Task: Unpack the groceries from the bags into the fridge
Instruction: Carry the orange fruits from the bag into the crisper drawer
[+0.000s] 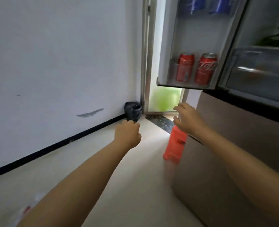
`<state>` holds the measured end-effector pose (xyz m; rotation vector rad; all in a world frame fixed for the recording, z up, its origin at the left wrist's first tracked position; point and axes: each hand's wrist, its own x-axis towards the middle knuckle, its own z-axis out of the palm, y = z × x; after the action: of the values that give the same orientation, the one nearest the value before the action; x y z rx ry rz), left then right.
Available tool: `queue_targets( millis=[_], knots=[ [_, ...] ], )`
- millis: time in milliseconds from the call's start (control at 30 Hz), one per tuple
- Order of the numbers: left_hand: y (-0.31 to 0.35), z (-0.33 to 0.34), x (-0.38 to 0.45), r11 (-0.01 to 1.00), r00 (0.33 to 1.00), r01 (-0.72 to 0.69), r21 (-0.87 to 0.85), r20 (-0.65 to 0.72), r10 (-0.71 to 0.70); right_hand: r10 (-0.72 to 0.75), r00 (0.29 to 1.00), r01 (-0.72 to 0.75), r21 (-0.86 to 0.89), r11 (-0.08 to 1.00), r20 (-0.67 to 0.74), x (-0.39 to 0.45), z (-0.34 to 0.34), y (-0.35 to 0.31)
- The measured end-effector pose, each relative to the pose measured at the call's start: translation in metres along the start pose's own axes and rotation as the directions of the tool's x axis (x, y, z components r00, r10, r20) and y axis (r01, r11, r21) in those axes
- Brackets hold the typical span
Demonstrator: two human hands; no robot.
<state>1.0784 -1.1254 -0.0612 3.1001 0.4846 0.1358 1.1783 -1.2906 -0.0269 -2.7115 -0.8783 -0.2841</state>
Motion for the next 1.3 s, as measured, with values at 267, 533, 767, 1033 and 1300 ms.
queue_targets(
  millis=[267,533,767,1033,1300],
  knots=[
    [-0.229,0.078,-0.138,0.976,0.951,0.193,0.097,0.225,-0.210,-0.138,0.966,0.116,0.108,0.987,0.221,-0.034,0.136,-0.237],
    [-0.398,0.147,-0.227,0.955,0.848,0.283,0.089,0.443,-0.292,-0.122,0.892,0.062,0.150,0.987,0.435,-0.081,0.256,-0.392],
    [-0.487,0.219,-0.224,0.943,0.752,0.331,0.017,0.599,-0.275,-0.013,0.763,-0.080,0.114,0.990,0.646,-0.093,0.362,-0.431],
    [-0.589,0.287,-0.152,0.971,0.697,0.240,-0.021,0.699,-0.158,0.153,0.632,-0.277,0.037,0.960,0.760,-0.045,0.471,-0.474],
    [-0.684,0.375,-0.107,0.995,0.582,0.078,-0.062,0.813,0.005,0.289,0.434,-0.472,-0.058,0.880,0.853,-0.019,0.581,-0.538]
  ],
)
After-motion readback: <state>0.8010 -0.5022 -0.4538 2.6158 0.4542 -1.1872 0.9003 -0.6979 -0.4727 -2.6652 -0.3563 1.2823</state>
